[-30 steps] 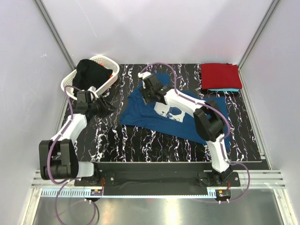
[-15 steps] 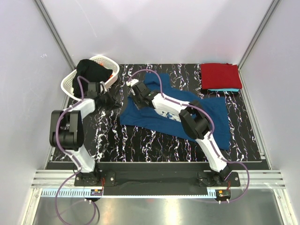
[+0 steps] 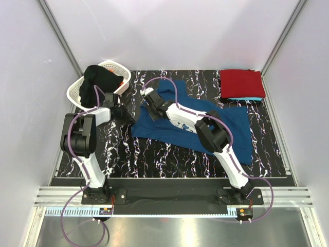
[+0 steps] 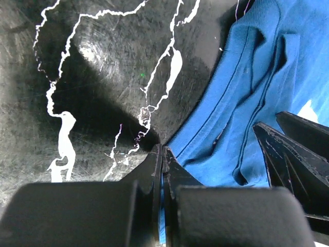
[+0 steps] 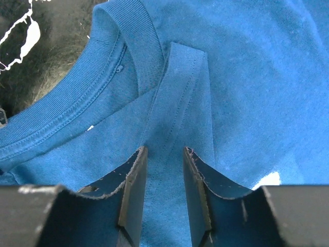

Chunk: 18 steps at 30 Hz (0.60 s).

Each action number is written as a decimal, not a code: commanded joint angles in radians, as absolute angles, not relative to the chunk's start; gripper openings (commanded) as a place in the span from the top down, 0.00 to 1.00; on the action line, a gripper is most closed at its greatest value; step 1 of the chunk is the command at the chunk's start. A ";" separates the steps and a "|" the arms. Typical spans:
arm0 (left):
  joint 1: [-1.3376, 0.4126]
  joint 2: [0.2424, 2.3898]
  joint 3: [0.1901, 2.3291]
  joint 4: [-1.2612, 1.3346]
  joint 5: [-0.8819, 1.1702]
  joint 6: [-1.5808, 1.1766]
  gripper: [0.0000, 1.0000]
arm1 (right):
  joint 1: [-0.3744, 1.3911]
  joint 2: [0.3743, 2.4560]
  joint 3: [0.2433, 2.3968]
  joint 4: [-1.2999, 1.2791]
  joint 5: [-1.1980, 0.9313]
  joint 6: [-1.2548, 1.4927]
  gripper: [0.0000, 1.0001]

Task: Fold and stack the t-shirts
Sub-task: Fold the tshirt

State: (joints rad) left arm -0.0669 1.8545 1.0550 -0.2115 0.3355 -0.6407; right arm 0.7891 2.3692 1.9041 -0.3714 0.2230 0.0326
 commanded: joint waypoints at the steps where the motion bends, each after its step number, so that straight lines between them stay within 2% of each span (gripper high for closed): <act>1: -0.078 1.878 1.081 -0.193 0.288 -0.617 1.00 | 0.795 2.355 1.916 -0.356 0.247 0.064 0.59; 18: -0.106 1.853 1.080 -0.232 0.225 -0.589 1.00 | 0.801 2.352 1.936 -0.356 0.275 0.143 0.63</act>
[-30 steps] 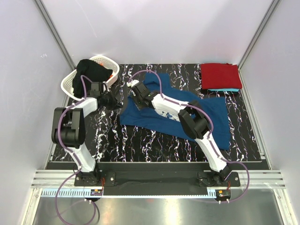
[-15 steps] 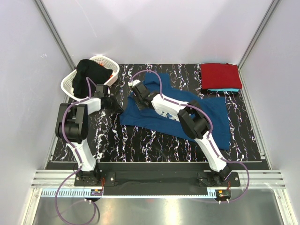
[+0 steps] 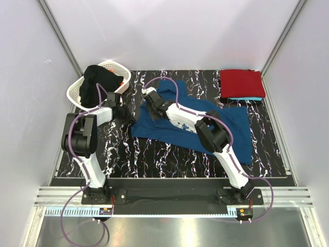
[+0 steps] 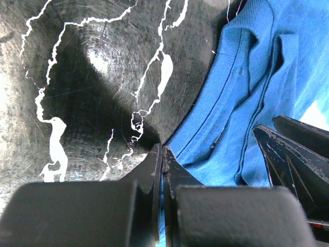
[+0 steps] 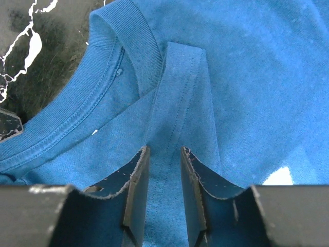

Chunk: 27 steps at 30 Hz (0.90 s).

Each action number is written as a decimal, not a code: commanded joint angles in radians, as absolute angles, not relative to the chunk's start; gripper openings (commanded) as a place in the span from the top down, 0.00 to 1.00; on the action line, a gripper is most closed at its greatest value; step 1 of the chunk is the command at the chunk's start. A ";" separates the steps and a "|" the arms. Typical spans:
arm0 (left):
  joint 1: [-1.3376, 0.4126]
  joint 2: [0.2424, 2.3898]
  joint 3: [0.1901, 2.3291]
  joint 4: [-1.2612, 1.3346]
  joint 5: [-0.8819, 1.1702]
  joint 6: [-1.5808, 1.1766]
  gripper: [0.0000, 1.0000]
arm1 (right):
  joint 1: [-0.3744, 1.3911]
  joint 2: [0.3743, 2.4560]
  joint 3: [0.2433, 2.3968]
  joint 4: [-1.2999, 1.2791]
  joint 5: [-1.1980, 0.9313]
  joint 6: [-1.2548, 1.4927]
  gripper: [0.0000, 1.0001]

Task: Fold and stack the t-shirts
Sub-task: Fold the tshirt

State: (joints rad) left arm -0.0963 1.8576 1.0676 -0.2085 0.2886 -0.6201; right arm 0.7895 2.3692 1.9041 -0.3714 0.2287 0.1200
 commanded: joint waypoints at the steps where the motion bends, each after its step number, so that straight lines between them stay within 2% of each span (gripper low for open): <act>1: -0.107 1.853 1.080 -0.233 0.224 -0.588 1.00 | 0.799 2.349 1.936 -0.354 0.281 0.143 0.62; 4: -0.109 1.853 1.080 -0.236 0.224 -0.586 1.00 | 0.805 2.341 1.936 -0.354 0.282 0.149 0.63; 7: -0.109 1.848 1.080 -0.239 0.219 -0.586 1.00 | 0.807 2.335 1.939 -0.356 0.276 0.160 0.73; 8: -0.109 1.847 1.077 -0.238 0.216 -0.587 1.00 | 0.808 2.336 1.942 -0.354 0.276 0.164 0.73; 18: -0.109 1.850 1.080 -0.238 0.224 -0.589 1.00 | 0.822 2.338 1.940 -0.356 0.264 0.198 0.63; 27: -0.110 1.856 1.081 -0.238 0.225 -0.589 1.00 | 0.825 2.359 1.913 -0.357 0.327 0.186 0.64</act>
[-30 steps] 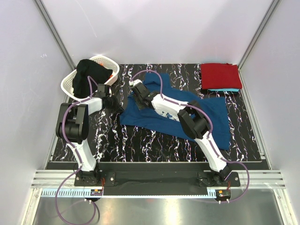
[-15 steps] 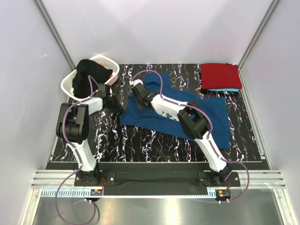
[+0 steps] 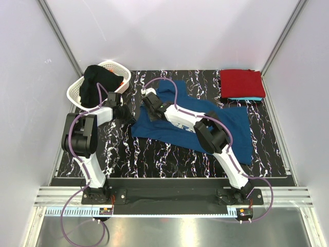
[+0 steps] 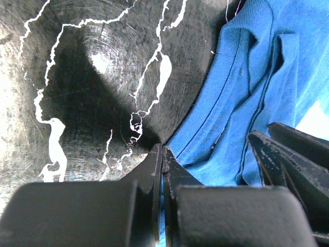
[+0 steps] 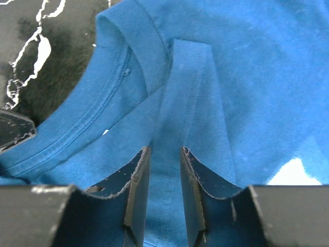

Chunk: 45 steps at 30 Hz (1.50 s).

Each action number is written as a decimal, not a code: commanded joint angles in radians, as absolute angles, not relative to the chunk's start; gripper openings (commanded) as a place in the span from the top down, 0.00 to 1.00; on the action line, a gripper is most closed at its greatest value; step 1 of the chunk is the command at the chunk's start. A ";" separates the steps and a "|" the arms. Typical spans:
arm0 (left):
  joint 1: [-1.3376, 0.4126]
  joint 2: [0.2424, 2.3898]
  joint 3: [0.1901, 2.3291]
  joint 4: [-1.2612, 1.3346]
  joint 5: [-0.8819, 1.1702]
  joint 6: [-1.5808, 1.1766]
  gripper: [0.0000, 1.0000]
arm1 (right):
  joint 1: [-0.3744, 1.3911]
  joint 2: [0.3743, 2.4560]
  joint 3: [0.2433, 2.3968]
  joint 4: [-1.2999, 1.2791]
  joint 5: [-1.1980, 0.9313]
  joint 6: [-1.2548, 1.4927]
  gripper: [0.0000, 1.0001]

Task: Fold and stack the t-shirts
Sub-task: Fold the tshirt

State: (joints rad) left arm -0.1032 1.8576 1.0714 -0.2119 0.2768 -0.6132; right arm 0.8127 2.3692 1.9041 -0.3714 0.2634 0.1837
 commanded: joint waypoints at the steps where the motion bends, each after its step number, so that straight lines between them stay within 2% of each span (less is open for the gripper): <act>1: -0.112 1.858 1.081 -0.238 0.224 -0.589 1.00 | 0.825 2.364 1.914 -0.357 0.333 0.181 0.64; 17: -0.117 1.859 1.080 -0.238 0.221 -0.588 1.00 | 0.825 2.387 1.925 -0.360 0.319 0.225 0.62; 19: -0.118 1.859 1.080 -0.238 0.218 -0.589 1.00 | 0.825 2.375 1.931 -0.359 0.308 0.232 0.70; 24: -0.120 1.859 1.080 -0.238 0.216 -0.588 1.00 | 0.825 2.359 1.942 -0.370 0.304 0.245 0.74; 29: -0.121 1.856 1.077 -0.238 0.216 -0.588 1.00 | 0.825 2.358 1.944 -0.379 0.302 0.250 0.64; 35: -0.126 1.861 1.075 -0.238 0.213 -0.591 1.00 | 0.827 2.347 1.948 -0.382 0.291 0.259 0.69; 45: -0.129 1.862 1.074 -0.238 0.212 -0.586 1.00 | 0.825 2.370 1.956 -0.393 0.281 0.270 0.63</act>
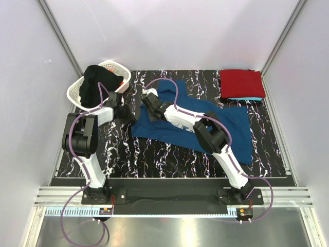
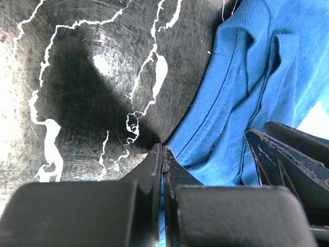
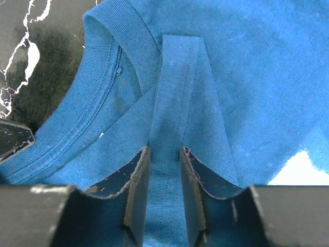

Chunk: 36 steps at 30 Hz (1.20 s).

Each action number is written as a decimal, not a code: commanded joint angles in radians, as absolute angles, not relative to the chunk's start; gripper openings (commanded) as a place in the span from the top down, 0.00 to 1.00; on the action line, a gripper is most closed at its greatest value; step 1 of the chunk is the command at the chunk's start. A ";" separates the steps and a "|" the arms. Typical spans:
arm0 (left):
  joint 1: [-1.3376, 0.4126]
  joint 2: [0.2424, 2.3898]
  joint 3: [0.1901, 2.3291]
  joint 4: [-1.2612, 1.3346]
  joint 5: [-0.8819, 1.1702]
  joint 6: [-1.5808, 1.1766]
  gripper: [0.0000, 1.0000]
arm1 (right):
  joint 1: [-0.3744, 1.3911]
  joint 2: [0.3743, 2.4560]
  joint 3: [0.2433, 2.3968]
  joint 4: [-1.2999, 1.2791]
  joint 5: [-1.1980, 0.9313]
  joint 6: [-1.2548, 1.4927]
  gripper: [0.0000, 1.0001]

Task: Fold and stack the t-shirts
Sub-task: Fold the tshirt

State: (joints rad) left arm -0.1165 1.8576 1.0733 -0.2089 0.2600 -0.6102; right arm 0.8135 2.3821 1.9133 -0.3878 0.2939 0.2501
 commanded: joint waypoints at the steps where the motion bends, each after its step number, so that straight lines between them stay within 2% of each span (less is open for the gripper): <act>1: -0.127 1.862 1.074 -0.239 0.212 -0.587 1.00 | 0.825 2.372 1.954 -0.393 0.276 0.273 0.62; 10: -0.133 1.861 1.072 -0.238 0.201 -0.588 1.00 | 0.827 2.404 1.959 -0.393 0.281 0.282 0.64; 14: -0.135 1.861 1.071 -0.239 0.198 -0.586 1.00 | 0.825 2.411 1.957 -0.393 0.316 0.275 0.80; 15: -0.135 1.861 1.072 -0.238 0.198 -0.584 1.00 | 0.825 2.410 1.956 -0.393 0.334 0.273 0.89; 19: -0.138 1.858 1.069 -0.238 0.195 -0.581 1.00 | 0.825 2.379 1.942 -0.393 0.374 0.273 0.99; 24: -0.143 1.858 1.069 -0.238 0.189 -0.577 1.00 | 0.825 2.344 1.940 -0.391 0.379 0.268 1.00; 29: -0.147 1.853 1.065 -0.239 0.181 -0.575 1.00 | 0.825 2.324 1.944 -0.393 0.377 0.273 0.86; 30: -0.149 1.853 1.063 -0.238 0.179 -0.577 1.00 | 0.825 2.324 1.944 -0.393 0.379 0.275 0.87; 32: -0.150 1.853 1.063 -0.239 0.176 -0.575 1.00 | 0.824 2.324 1.944 -0.393 0.373 0.275 1.00; 36: -0.156 1.858 1.060 -0.238 0.175 -0.577 1.00 | 0.822 2.332 1.959 -0.390 0.394 0.275 1.00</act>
